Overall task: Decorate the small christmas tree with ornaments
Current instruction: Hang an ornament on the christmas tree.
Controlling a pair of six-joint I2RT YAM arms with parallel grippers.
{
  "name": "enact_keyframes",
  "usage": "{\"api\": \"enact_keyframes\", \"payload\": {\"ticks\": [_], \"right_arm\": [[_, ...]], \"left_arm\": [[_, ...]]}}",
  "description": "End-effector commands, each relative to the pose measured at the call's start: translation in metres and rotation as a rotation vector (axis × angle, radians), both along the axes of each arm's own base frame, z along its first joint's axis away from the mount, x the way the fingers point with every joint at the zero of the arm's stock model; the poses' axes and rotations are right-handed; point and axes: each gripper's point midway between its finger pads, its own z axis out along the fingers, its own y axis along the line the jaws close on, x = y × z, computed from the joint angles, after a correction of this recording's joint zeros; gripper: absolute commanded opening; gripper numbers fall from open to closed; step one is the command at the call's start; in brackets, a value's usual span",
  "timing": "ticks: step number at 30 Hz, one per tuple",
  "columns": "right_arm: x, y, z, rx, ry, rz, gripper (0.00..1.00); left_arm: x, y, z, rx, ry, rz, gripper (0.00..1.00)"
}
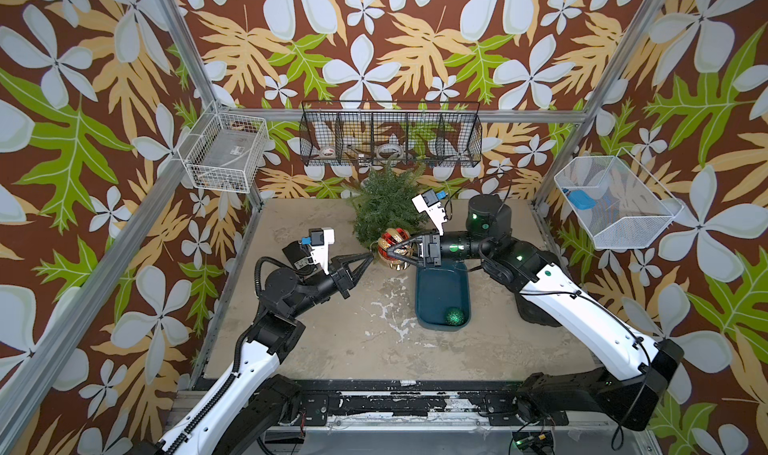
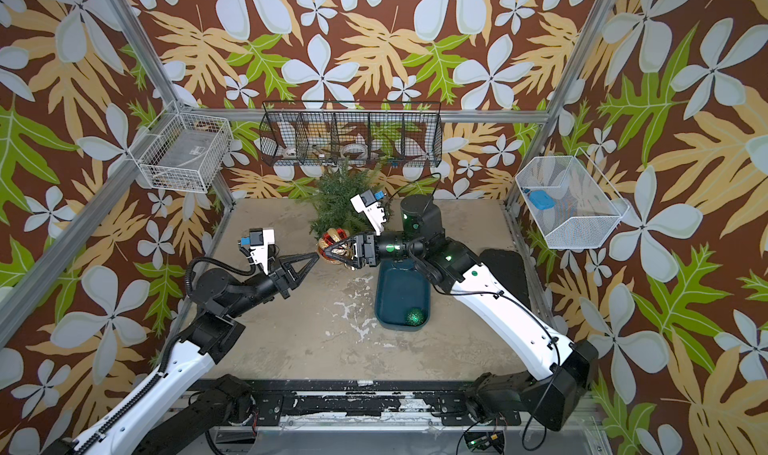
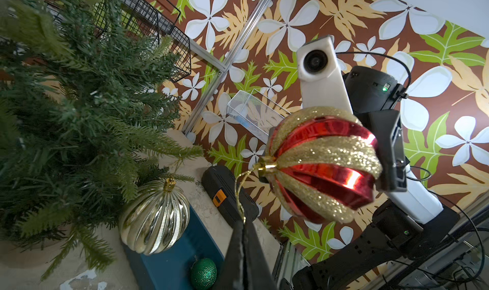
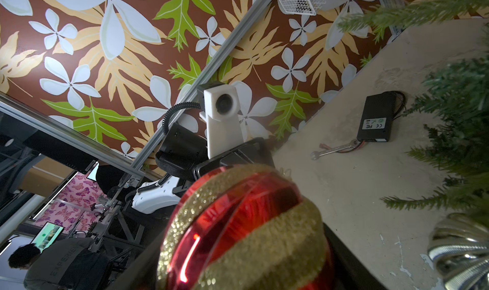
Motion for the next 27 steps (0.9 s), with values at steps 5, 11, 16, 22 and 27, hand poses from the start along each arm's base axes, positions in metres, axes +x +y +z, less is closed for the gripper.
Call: {"api": "enact_keyframes", "payload": {"ticks": [5, 11, 16, 22, 27], "right_arm": [[0.016, 0.011, 0.002, -0.011, -0.034, -0.02, 0.66], [0.023, 0.013, 0.004, -0.036, -0.054, -0.032, 0.66], [0.027, 0.016, -0.002, -0.06, -0.042, -0.026, 0.66], [0.026, 0.016, -0.005, -0.074, -0.039, -0.021, 0.66], [0.026, 0.016, -0.004, -0.079, -0.043, -0.022, 0.65]], "left_arm": [[0.003, 0.004, 0.004, 0.009, -0.013, -0.012, 0.0], [0.012, 0.014, 0.006, 0.015, -0.017, 0.017, 0.0], [0.018, 0.02, 0.008, 0.019, -0.018, 0.031, 0.0], [0.022, 0.021, 0.008, 0.05, -0.017, 0.037, 0.0], [0.023, 0.018, 0.004, 0.083, -0.007, 0.018, 0.0]]}}
